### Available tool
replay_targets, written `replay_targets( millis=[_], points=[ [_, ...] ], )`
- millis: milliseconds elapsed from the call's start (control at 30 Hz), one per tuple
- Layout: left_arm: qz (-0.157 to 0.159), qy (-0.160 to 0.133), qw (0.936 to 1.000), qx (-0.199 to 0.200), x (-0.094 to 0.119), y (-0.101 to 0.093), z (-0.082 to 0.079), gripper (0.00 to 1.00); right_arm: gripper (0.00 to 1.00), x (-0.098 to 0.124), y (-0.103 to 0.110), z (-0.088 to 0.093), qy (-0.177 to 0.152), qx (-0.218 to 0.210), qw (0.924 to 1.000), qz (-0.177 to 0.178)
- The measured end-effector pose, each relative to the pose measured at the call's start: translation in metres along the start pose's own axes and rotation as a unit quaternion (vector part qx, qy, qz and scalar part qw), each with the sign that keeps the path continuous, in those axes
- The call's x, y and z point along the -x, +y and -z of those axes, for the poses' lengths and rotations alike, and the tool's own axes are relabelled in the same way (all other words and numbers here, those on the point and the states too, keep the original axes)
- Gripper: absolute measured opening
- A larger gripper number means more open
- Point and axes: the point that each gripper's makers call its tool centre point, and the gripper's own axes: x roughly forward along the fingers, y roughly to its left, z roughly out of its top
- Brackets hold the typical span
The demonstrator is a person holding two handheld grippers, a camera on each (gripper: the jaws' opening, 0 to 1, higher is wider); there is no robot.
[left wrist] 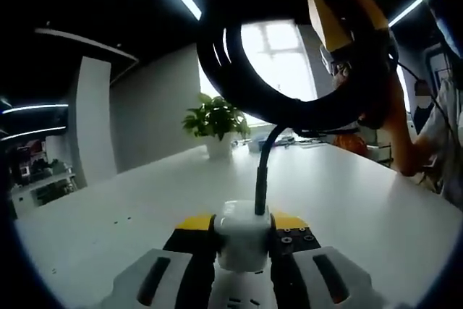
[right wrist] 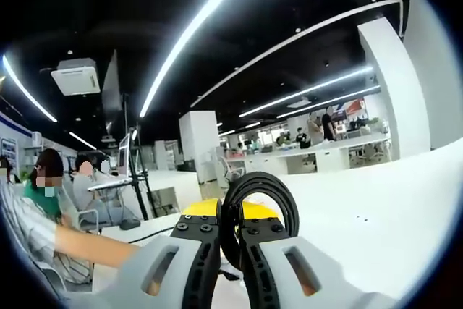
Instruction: Straighten the power strip on the desk, plug the charger into it
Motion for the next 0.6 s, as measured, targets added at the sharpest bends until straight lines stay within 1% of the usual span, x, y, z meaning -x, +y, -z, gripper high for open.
replay_targets(
  millis=[167, 367, 400, 433, 500, 600],
  points=[
    [0.005, 0.018, 0.9998, -0.002, 0.000, -0.001, 0.002, 0.26, 0.06, 0.002, 0.002, 0.002, -0.006, 0.001, 1.0000, -0.002],
    [0.007, 0.022, 0.9997, 0.002, -0.001, -0.001, 0.004, 0.26, 0.07, 0.008, -0.004, 0.001, -0.026, -0.011, 0.9996, 0.002],
    [0.008, 0.043, 0.9991, -0.003, -0.001, -0.002, 0.012, 0.26, 0.07, 0.008, -0.006, 0.003, -0.021, -0.013, 0.9997, 0.005],
    [0.006, 0.026, 0.9996, -0.009, -0.004, -0.002, 0.006, 0.26, 0.07, 0.008, -0.005, 0.004, -0.026, -0.014, 0.9996, 0.000],
    [0.006, 0.040, 0.9991, -0.012, -0.005, 0.001, 0.006, 0.26, 0.07, 0.012, -0.007, 0.005, -0.030, -0.020, 0.9994, 0.002],
    [0.006, 0.043, 0.9989, -0.015, -0.004, 0.003, 0.008, 0.26, 0.07, 0.013, -0.010, 0.003, -0.035, -0.019, 0.9992, 0.004]
  ],
)
